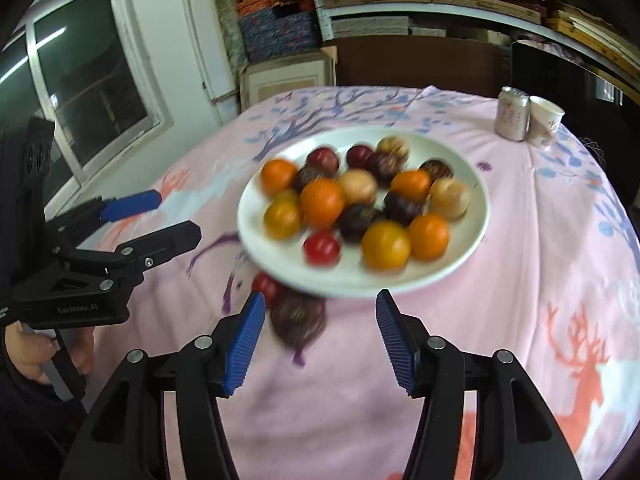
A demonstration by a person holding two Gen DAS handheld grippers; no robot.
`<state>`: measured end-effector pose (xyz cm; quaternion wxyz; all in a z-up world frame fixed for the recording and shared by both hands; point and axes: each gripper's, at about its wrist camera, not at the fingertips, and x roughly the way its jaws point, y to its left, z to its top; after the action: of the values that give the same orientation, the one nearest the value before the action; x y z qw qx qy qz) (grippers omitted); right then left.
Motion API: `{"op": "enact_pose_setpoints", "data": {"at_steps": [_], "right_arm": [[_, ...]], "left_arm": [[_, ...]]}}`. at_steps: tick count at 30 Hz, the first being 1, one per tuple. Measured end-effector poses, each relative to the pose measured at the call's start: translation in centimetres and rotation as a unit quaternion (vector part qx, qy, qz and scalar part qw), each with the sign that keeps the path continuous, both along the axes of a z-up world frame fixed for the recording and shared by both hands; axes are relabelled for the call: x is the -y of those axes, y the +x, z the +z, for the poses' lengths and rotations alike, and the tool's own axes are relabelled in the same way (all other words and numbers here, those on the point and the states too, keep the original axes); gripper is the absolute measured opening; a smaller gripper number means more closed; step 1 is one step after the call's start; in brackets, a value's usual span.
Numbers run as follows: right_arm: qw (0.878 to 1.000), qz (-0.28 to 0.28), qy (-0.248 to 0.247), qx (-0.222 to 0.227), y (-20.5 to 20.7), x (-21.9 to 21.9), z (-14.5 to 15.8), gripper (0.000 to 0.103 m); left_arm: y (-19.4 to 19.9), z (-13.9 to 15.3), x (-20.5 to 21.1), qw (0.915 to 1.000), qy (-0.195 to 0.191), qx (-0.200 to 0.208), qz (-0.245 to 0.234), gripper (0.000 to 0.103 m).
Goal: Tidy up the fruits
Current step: 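Grasp the last dark purple fruit with the right tool while the left tool grasps a red tomato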
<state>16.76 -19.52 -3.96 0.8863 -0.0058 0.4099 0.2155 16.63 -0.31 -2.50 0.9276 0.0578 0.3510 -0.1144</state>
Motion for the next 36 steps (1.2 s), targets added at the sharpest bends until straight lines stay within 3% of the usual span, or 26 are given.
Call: {"op": "enact_pose_setpoints", "data": {"at_steps": [4, 19, 36], "right_arm": [[1.0, -0.003, -0.011, -0.013, -0.5, -1.2, -1.3, 0.058], [0.997, -0.027, -0.067, -0.014, 1.1, -3.7, -2.8, 0.058], [0.996, -0.026, -0.078, -0.025, 2.1, -4.9, -3.6, 0.058]], "left_arm": [[-2.2, -0.7, -0.7, 0.9997, 0.022, 0.006, 0.007, 0.088], [-3.4, -0.7, -2.8, 0.9998, 0.003, -0.001, 0.021, 0.088], [-3.3, -0.9, -3.1, 0.9997, -0.001, -0.005, 0.024, 0.088]]}}
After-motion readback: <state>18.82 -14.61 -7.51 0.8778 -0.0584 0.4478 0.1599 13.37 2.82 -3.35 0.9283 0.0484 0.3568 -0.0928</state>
